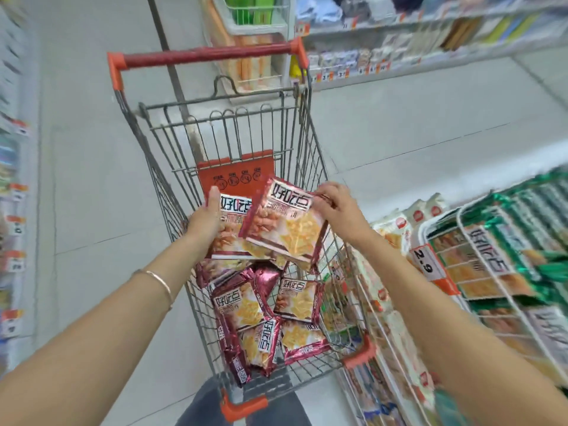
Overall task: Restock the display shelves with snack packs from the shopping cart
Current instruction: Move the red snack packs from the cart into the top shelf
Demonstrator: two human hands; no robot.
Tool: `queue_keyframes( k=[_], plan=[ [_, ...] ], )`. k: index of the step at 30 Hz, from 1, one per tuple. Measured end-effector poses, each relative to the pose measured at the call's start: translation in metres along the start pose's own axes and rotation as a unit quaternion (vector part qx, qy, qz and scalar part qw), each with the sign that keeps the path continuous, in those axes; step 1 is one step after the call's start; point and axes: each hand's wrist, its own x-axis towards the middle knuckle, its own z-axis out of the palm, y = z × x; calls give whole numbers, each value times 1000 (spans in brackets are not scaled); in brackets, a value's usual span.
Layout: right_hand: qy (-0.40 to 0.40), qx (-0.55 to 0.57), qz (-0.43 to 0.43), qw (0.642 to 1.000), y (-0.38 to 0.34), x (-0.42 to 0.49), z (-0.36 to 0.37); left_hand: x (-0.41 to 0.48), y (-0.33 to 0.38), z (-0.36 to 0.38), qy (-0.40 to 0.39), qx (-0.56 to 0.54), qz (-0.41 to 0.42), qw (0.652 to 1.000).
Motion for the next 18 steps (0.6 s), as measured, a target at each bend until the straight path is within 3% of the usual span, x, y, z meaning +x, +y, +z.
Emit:
queue_keyframes(
  k=[2, 5, 8, 10, 13, 16, 18],
  plan=[
    [-8, 72, 33, 997, -14, 6, 2, -7, 21, -1, -74, -19, -4, 997],
    [72, 198, 159, 965, -32, 13, 19, -15, 44, -9, -146, -45, -19, 988],
    [70, 199, 264, 941, -53, 13, 29, -31, 69, -19, -200, -109, -35, 973],
    [52, 224, 302, 925, -65, 7, 26, -38, 83, -25, -281, -96, -46, 954],
    [102, 251, 307, 912, -88, -17, 5, -63, 109, -40, -396, 17, -2, 918],
    [116, 328, 262, 900, -117, -37, -25, -88, 140, -47, -404, 51, 99, 908],
    [158, 348, 226, 896, -131, -52, -55, -105, 162, -48, -409, 38, 125, 903]
  ],
)
